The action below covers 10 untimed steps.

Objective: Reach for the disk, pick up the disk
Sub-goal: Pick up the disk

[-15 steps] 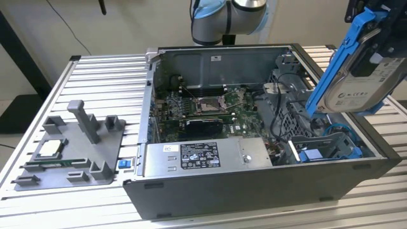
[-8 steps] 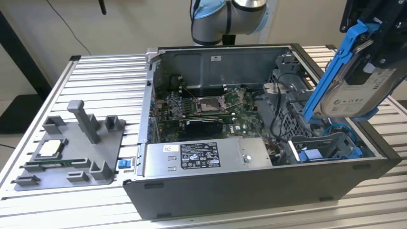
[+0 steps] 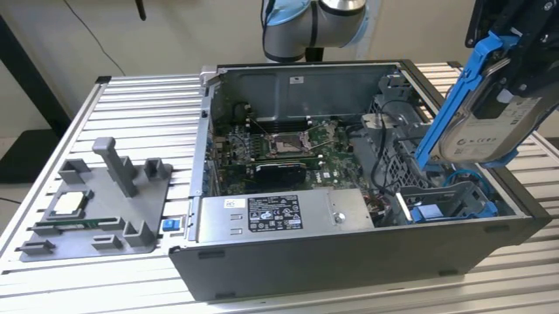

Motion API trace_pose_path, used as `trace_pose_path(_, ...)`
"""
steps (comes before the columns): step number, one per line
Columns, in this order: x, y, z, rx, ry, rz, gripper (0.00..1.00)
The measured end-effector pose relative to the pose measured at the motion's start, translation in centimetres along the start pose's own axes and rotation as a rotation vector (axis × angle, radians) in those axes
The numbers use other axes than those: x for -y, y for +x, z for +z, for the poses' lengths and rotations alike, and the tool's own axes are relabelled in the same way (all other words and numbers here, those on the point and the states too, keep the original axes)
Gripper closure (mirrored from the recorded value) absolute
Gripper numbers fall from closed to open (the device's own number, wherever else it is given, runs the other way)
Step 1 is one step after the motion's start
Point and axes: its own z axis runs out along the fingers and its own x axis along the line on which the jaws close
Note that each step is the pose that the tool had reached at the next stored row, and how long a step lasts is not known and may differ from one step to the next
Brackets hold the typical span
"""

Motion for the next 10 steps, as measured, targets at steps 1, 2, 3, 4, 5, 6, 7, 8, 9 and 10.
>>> trace_pose_path(1, 0.00, 0.00, 0.01, 0.0000, 0.0000, 0.000, 1.00)
trace_pose_path(2, 0.00, 0.00, 0.06, 0.0004, 0.0000, 0.000, 1.00)
trace_pose_path(3, 0.00, 0.01, 0.11, 0.0003, 0.0000, 0.000, 1.00)
trace_pose_path(4, 0.00, 0.01, 0.18, 0.0000, 0.0000, 0.000, 1.00)
trace_pose_path(5, 0.01, 0.02, 0.27, 0.0002, 0.0000, 0.000, 1.00)
trace_pose_path(6, 0.01, 0.03, 0.37, 0.0002, 0.0001, 0.001, 1.00)
trace_pose_path(7, 0.01, 0.03, 0.46, 0.0001, 0.0002, 0.003, 1.00)
trace_pose_path(8, 0.01, 0.04, 0.54, 0.0002, 0.0003, 0.005, 1.00)
trace_pose_path(9, 0.01, 0.04, 0.58, 0.0001, 0.0005, 0.007, 1.00)
trace_pose_path(10, 0.00, 0.04, 0.61, 0.0002, 0.0005, 0.008, 1.00)
